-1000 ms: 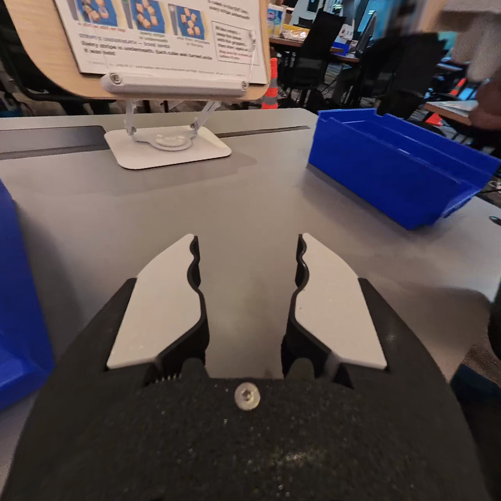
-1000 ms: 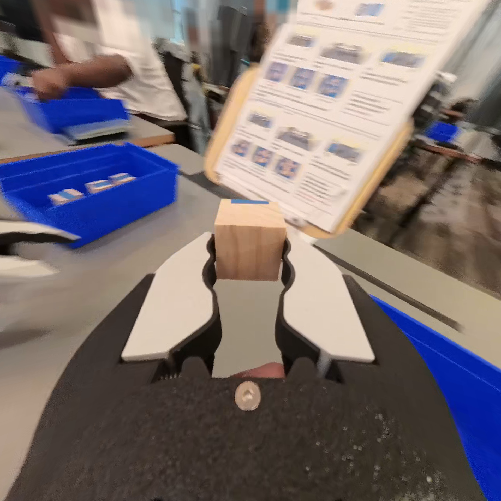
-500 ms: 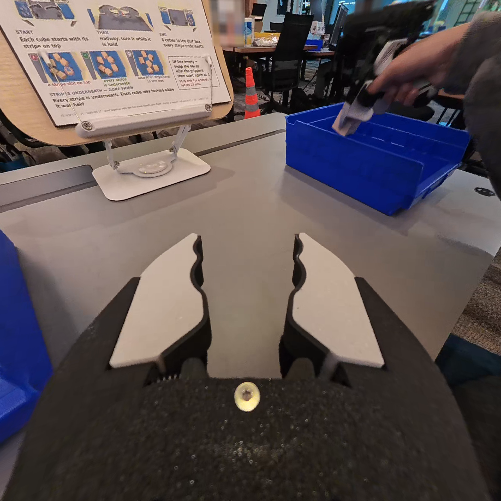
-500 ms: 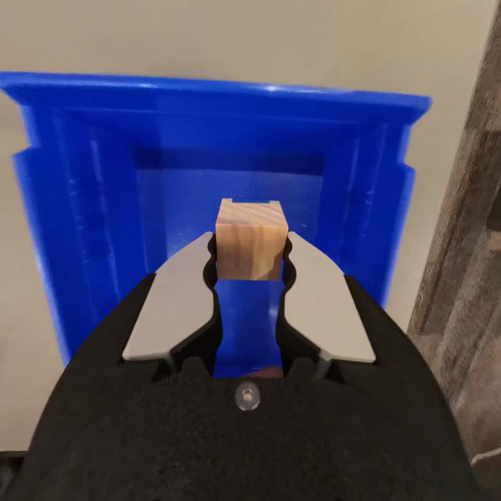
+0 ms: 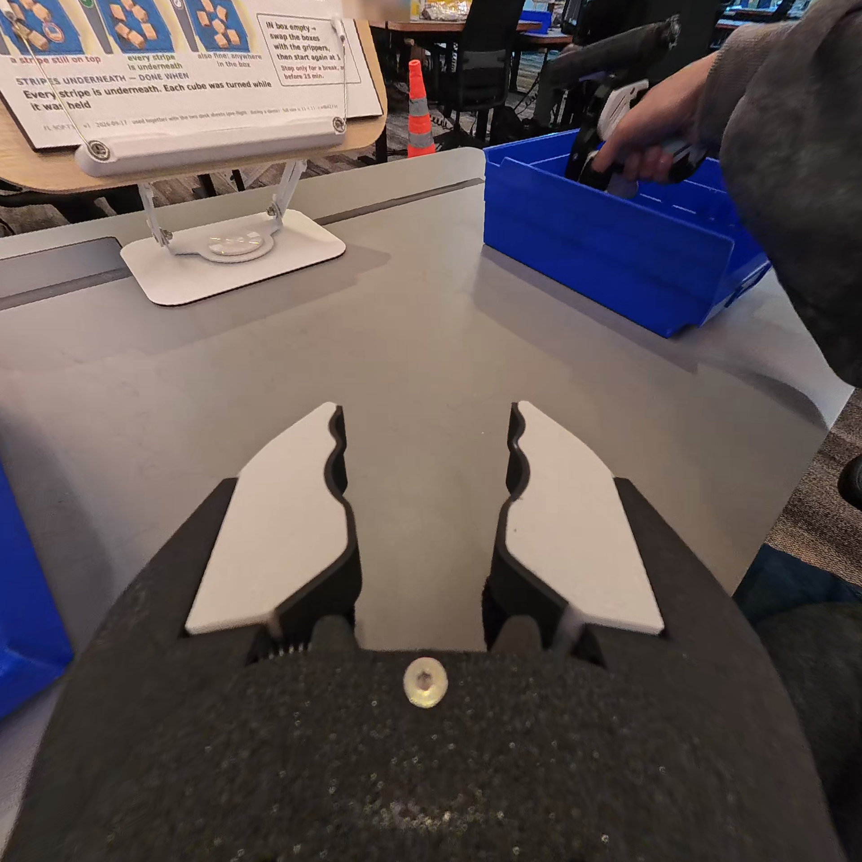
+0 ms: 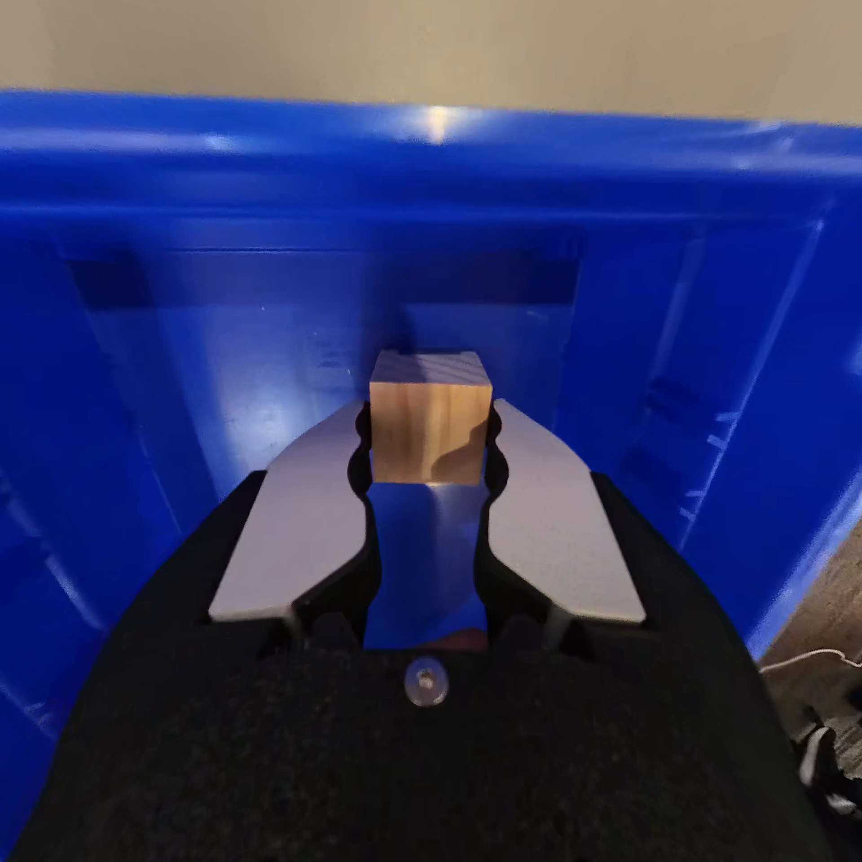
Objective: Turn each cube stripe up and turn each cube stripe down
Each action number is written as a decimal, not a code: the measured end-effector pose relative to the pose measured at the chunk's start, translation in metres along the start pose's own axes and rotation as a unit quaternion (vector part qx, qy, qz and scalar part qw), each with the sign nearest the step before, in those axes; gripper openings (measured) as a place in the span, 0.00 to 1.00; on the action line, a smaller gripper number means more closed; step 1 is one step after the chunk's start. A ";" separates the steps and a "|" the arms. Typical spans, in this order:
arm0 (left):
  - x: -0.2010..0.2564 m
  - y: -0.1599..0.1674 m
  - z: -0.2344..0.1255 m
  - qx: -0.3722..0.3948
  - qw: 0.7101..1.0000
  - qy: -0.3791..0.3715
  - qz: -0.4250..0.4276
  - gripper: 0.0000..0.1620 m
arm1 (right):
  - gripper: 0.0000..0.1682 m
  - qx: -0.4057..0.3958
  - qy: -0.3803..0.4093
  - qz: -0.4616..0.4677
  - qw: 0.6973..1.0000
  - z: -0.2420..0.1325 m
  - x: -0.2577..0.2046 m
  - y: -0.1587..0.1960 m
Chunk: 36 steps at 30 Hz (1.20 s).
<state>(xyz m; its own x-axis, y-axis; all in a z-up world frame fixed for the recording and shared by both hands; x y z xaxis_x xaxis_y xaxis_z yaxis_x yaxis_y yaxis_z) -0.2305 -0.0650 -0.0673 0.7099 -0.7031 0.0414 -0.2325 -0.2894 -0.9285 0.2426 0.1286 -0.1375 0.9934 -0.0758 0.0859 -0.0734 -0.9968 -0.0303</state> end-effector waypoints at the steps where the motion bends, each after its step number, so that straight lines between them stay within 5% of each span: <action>1: 0.000 0.000 0.000 0.001 1.000 0.001 0.000 0.41 | 0.31 0.010 -0.003 -0.005 1.000 -0.005 0.001 -0.001; 6: -0.007 0.001 0.000 0.001 1.000 -0.012 0.003 0.44 | 0.34 0.211 -0.030 -0.059 0.975 -0.098 -0.013 0.002; 9: -0.014 0.001 0.002 0.006 1.000 -0.022 -0.003 0.46 | 0.33 0.428 -0.099 -0.122 0.890 -0.182 -0.065 0.043; 12: -0.019 0.004 0.006 0.000 0.999 -0.029 -0.013 0.47 | 0.30 0.556 -0.210 -0.163 0.788 -0.216 -0.133 0.117; 17: -0.020 0.012 0.013 -0.023 0.998 -0.033 -0.039 0.48 | 0.33 0.566 -0.307 -0.243 0.726 -0.154 -0.237 0.201; 21: -0.017 0.020 0.015 -0.041 0.997 -0.046 -0.036 0.48 | 0.27 0.596 -0.321 -0.240 0.696 -0.114 -0.260 0.230; 30: -0.044 0.024 -0.008 -0.068 0.990 -0.096 -0.074 0.46 | 0.29 0.576 -0.360 -0.228 0.697 -0.110 -0.252 0.232; 34: -0.116 0.015 -0.056 -0.135 0.965 -0.208 -0.087 0.41 | 0.29 0.546 -0.398 -0.221 0.703 -0.105 -0.259 0.233; 36: -0.154 0.016 -0.073 -0.183 0.950 -0.207 -0.148 0.40 | 0.29 0.542 -0.398 -0.232 0.703 -0.103 -0.263 0.234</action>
<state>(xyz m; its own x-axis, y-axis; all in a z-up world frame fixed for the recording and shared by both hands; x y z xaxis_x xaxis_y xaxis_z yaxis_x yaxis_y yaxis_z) -0.3917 -0.0085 -0.0617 0.9631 -0.2622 0.0610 -0.1443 -0.6941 -0.7052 -0.0454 -0.0876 -0.0649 0.6544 0.7191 -0.2339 -0.0425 -0.2738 -0.9609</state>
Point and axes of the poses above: each gripper's, where its closed fingertips meet, z out along the fingers, y out of its underside, x = y × z across the jaws, the point moved 4 cm from there along -z, back along the fingers, and after that the axes turned 4 degrees about -x, right-handed, at the moved point
